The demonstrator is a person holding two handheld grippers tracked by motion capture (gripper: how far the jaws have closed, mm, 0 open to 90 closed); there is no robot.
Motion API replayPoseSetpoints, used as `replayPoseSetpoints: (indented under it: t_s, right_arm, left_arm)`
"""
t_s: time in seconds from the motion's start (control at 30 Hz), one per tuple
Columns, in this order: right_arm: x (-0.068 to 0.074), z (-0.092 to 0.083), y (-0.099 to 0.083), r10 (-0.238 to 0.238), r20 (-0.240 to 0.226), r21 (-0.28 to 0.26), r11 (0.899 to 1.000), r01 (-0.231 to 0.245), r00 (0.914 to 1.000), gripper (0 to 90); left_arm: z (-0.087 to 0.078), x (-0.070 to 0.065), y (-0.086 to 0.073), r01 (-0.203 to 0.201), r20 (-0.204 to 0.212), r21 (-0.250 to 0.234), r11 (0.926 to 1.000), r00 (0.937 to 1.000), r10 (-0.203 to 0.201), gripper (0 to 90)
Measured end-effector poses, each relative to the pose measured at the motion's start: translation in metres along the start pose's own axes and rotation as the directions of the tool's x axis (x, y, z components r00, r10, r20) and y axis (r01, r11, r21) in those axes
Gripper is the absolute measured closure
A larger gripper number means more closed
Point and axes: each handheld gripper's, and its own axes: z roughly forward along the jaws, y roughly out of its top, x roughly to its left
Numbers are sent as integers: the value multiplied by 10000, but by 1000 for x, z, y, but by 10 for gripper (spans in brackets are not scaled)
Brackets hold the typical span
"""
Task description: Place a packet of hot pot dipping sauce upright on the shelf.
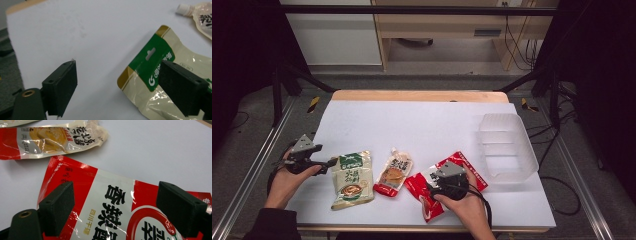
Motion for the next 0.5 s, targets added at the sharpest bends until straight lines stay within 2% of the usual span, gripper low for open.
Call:
replayPoseSetpoints:
  t_s: [0.03, 0.07, 0.17, 0.5]
  right_arm:
    - [0, 0, 0, 0, 0, 0, 10000, 0, 10000, 161]
    - [1, 2, 0, -96, -40, 90, 9999, 96, 9999, 161]
    - [3, 2, 0, -213, -36, 173, 9996, 213, 9998, 162]
    - [6, 6, 0, -387, -220, 364, 9986, 394, 9990, 162]
  left_arm:
    - [0, 0, 0, 0, 0, 0, 10000, 10000, 0, 166]
    - [6, 0, -4, -66, 174, 353, 9994, 9998, 60, 170]
    - [12, -1, -4, -134, 252, 570, 9983, 9996, 120, 184]
    - [22, -6, -5, -307, 866, 951, 9950, 9960, 225, 207]
